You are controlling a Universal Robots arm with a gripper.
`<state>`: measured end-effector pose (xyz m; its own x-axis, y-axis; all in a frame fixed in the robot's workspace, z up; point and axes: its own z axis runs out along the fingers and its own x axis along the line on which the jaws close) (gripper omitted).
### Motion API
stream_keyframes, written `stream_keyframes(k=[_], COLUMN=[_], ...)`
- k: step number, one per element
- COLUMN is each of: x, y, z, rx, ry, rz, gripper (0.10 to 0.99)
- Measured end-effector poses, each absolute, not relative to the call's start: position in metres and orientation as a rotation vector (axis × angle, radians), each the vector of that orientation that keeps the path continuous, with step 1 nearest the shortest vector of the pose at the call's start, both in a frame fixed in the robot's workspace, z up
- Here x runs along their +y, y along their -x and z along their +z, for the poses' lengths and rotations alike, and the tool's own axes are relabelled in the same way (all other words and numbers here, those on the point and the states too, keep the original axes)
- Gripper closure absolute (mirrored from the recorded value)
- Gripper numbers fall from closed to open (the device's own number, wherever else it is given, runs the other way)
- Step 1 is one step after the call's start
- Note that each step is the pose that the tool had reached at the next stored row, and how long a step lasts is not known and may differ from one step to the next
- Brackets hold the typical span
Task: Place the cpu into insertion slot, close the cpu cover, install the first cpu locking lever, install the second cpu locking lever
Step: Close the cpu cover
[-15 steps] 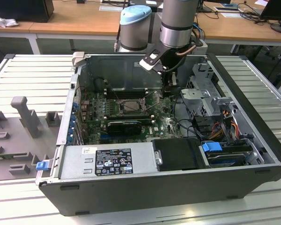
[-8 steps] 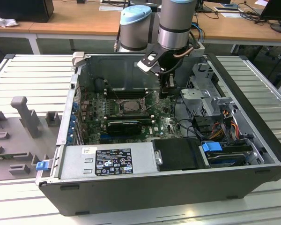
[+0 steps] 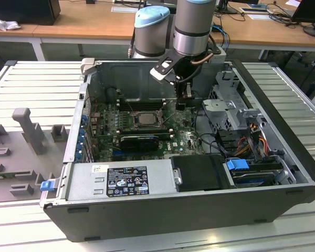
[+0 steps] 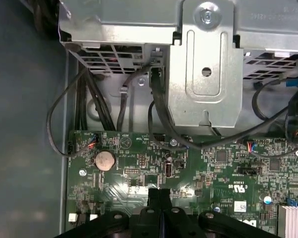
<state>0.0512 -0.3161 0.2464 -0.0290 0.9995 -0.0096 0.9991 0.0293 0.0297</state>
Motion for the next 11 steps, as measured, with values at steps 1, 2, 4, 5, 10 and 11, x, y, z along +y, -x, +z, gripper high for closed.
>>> stream_keyframes(k=[1,2,4,5,10,11], x=[-0.316,-0.316,-0.316,-0.316,-0.316,-0.316], y=[-0.050,-0.048,-0.043,-0.042,-0.037,-0.036], z=[0.246,0.246,0.246,0.246,0.246,0.246], rx=[2.237,2.237,2.237,2.237,2.237,2.237], ry=[-2.166,-2.166,-2.166,-2.166,-2.167,-2.167], rz=[0.023,0.023,0.023,0.023,0.024,0.024], gripper=[0.980,0.980,0.980,0.980,0.980,0.980])
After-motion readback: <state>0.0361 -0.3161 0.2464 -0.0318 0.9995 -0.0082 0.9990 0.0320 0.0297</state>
